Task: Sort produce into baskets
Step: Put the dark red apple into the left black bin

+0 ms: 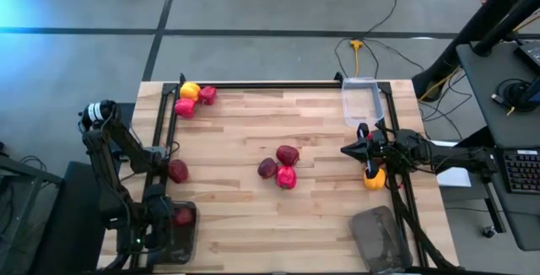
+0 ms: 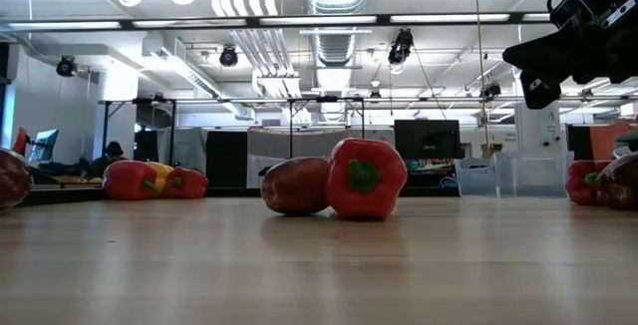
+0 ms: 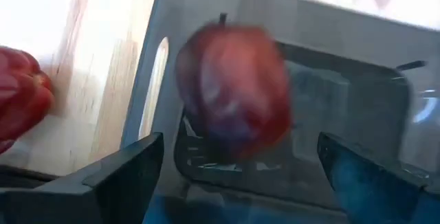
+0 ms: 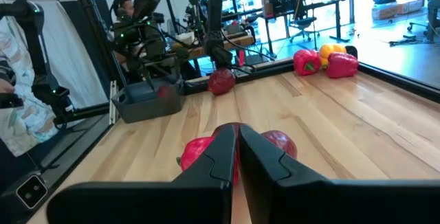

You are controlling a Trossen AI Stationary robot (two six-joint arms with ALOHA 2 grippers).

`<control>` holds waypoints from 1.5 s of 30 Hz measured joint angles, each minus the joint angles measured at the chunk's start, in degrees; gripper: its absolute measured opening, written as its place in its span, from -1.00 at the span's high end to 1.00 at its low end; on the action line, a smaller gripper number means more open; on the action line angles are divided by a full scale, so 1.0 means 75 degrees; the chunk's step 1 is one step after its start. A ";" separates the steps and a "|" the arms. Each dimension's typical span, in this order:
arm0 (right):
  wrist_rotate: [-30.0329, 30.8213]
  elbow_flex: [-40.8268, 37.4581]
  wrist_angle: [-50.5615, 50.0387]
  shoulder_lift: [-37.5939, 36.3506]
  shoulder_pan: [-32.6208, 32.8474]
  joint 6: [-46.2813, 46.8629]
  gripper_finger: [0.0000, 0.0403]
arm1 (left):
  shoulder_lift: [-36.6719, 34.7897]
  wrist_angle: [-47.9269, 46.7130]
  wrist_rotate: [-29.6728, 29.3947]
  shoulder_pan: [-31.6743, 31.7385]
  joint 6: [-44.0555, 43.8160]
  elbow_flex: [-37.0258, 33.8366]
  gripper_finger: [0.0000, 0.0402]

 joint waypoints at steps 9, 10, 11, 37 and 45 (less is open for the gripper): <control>0.0000 0.0000 0.0000 0.0001 -0.0003 0.0001 0.94 | -0.0063 -0.1236 -0.0514 0.0591 0.1058 0.1012 -0.87; 0.0000 0.0000 0.0000 0.0002 -0.0002 -0.0001 0.94 | -0.0082 -0.1314 -0.0508 0.0810 0.1344 0.1071 -0.87; 0.0000 0.0000 0.0000 0.0002 -0.0001 -0.0001 0.94 | -0.0118 -0.1325 -0.0512 0.1065 0.1714 0.1113 -0.87; 0.0000 0.0000 0.0000 0.0001 -0.0001 -0.0001 0.94 | -0.0965 -0.1842 0.1211 0.9668 0.9458 0.0429 -0.87; 0.0000 0.0000 0.0000 0.0002 -0.0001 0.0001 0.94 | -0.0216 -0.2130 0.1800 1.0225 1.0467 -0.0253 -0.91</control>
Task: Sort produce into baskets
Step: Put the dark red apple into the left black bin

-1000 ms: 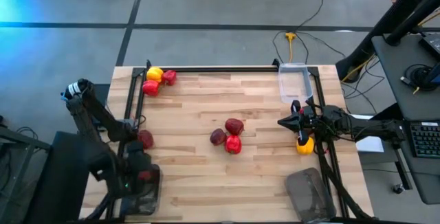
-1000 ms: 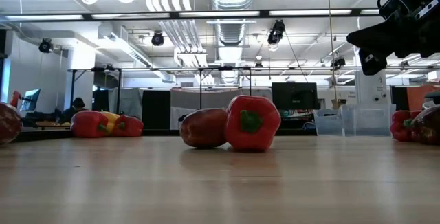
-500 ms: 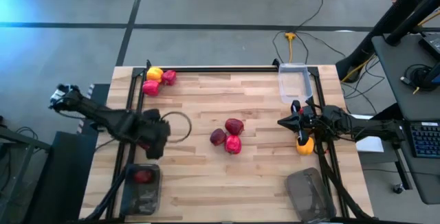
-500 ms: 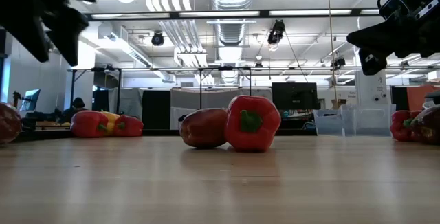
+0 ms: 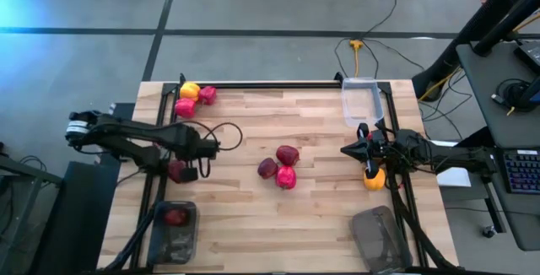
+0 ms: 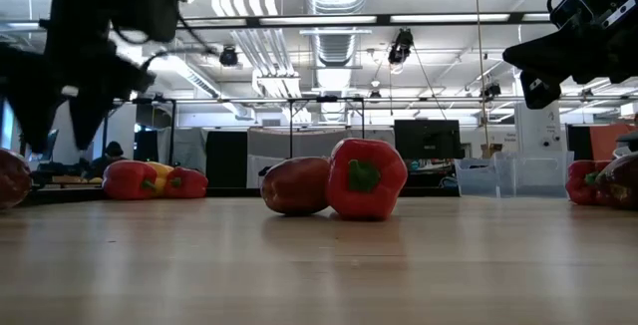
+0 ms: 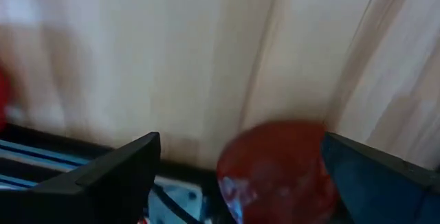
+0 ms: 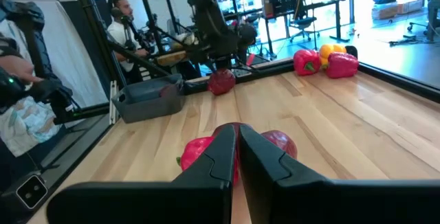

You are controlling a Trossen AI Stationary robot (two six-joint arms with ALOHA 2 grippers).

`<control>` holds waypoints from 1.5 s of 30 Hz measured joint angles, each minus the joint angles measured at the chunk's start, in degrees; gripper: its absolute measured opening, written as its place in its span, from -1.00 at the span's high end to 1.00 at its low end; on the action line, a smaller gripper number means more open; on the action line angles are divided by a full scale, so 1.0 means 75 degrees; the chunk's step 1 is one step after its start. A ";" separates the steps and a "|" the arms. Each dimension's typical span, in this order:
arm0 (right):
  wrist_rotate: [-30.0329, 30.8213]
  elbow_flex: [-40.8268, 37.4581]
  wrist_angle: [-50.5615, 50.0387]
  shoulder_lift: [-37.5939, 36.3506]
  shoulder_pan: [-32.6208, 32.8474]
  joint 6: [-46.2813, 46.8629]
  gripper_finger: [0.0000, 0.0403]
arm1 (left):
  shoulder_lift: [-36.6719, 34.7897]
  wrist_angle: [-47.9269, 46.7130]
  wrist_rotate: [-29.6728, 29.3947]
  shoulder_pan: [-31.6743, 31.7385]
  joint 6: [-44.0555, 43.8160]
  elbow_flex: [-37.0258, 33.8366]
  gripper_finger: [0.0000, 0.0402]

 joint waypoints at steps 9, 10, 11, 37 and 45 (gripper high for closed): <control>0.0000 0.0000 0.0000 0.0000 -0.0001 -0.0001 0.94 | 0.0008 -0.0795 0.0256 -0.0006 -0.0225 -0.0201 -0.98; 0.0000 0.0000 -0.0001 0.0000 -0.0001 -0.0001 0.94 | -0.0006 -0.0868 0.0408 -0.0005 -0.0273 -0.0207 -0.98; 0.0000 0.0000 0.0000 0.0000 0.0001 -0.0001 0.94 | -0.0018 -0.0937 0.0428 -0.0006 -0.0377 -0.0208 -0.98; 0.0000 0.0000 0.0000 0.0000 -0.0001 -0.0001 0.94 | 0.1410 -0.0831 0.0121 0.0425 -0.1877 -0.0141 -0.98; 0.0000 0.0000 0.0000 0.0000 -0.0001 -0.0001 0.94 | 0.2378 -0.0840 0.0490 0.0420 -0.1325 -0.0141 -0.98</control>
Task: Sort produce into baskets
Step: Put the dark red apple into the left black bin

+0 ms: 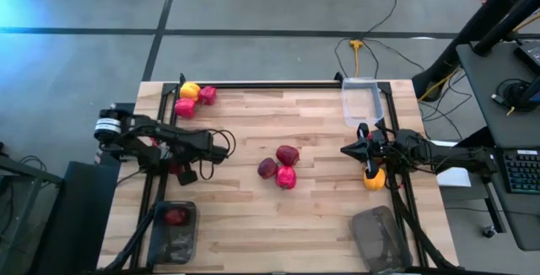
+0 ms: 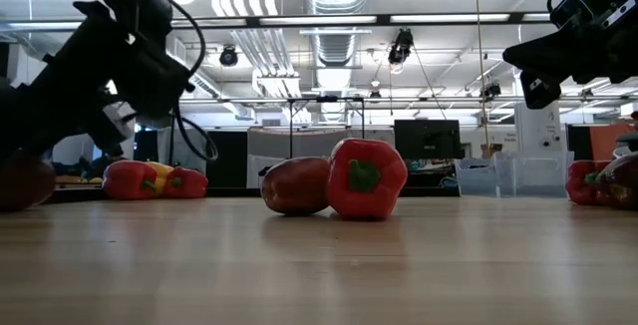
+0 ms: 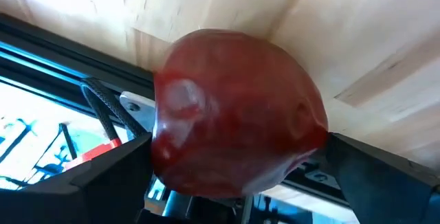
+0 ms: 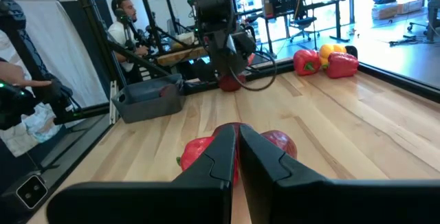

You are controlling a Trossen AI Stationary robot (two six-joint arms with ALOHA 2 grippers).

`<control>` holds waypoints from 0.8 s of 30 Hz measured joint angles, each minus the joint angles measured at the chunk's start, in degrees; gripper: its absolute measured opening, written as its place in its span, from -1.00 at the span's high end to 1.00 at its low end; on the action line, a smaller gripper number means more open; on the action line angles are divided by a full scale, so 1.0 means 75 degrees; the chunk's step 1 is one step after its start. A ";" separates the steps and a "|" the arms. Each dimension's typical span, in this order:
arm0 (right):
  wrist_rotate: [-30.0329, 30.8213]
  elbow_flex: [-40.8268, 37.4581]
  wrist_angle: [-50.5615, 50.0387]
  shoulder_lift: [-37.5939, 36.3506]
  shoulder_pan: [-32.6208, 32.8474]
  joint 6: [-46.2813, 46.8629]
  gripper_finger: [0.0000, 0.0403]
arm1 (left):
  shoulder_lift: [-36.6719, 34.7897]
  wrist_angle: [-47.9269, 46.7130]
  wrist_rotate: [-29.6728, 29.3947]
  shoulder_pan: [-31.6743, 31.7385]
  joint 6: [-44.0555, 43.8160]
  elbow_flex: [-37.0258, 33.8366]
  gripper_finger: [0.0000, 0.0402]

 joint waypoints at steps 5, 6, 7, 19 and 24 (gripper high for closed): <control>0.0000 0.0000 0.0000 0.0000 0.0002 0.0000 0.94 | 0.0335 -0.0012 0.0000 -0.0003 0.0177 0.0018 -0.94; 0.0000 0.0000 0.0000 0.0000 0.0000 0.0000 0.94 | 0.0365 -0.0003 0.0000 -0.0003 0.0180 0.0021 -0.91; -0.0003 0.0000 0.0000 -0.0001 0.0000 0.0000 0.94 | 0.0381 0.0008 0.0000 -0.0003 0.0200 0.0023 -0.87; 0.0000 0.0000 0.0000 0.0000 -0.0001 0.0000 0.94 | -0.1116 0.0837 -0.0519 -0.0640 0.0401 0.0290 -0.60; 0.0000 0.0000 0.0000 0.0000 0.0001 0.0000 0.94 | -0.2114 0.1298 -0.0822 -0.0980 0.0217 0.0363 -0.59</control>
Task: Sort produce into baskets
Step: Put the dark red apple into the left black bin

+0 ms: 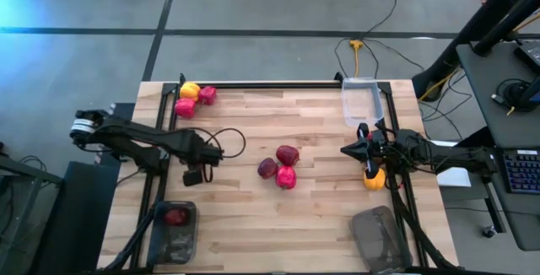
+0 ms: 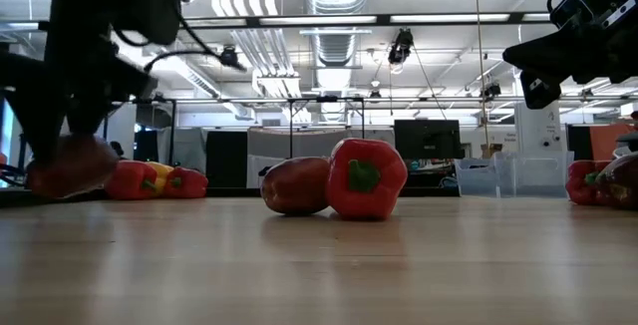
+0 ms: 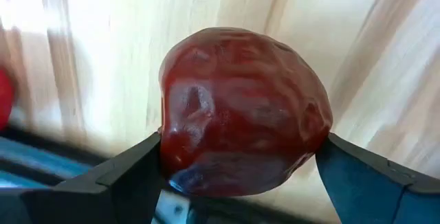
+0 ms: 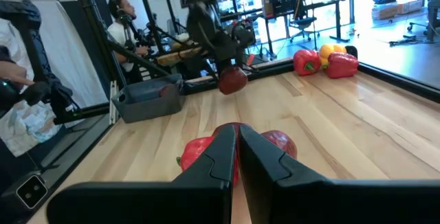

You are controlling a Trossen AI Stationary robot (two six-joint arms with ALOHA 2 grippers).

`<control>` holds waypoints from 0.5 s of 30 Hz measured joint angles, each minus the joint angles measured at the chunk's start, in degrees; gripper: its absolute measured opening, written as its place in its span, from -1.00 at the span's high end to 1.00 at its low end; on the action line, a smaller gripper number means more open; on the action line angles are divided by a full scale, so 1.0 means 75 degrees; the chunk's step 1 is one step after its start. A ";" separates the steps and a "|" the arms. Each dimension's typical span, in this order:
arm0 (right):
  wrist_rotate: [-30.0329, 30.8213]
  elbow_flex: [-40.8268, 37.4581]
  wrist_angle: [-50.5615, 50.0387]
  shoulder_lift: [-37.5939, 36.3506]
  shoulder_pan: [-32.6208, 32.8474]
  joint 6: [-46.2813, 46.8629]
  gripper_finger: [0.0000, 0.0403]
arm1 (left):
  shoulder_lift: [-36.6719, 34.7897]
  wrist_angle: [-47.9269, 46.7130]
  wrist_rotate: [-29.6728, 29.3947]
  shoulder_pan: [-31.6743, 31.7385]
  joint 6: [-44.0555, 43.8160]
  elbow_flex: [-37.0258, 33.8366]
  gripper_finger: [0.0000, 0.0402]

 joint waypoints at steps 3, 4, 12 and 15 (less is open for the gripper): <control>0.0000 0.0000 0.0000 -0.0001 0.0001 0.0000 0.94 | -0.0294 0.0123 -0.0023 -0.0005 0.0011 -0.0132 -0.59; 0.0000 0.0000 0.0000 0.0000 -0.0002 0.0000 0.94 | -0.0386 0.0133 -0.0023 -0.0007 0.0015 -0.0156 -0.59; 0.0000 0.0000 0.0000 0.0000 0.0001 0.0000 0.94 | -0.1705 0.0029 0.0841 -0.0451 -0.0349 -0.0132 -0.58; 0.0000 0.0000 0.0000 0.0000 0.0001 0.0000 0.94 | -0.2538 0.0037 0.1734 -0.1194 -0.1218 -0.0047 -0.58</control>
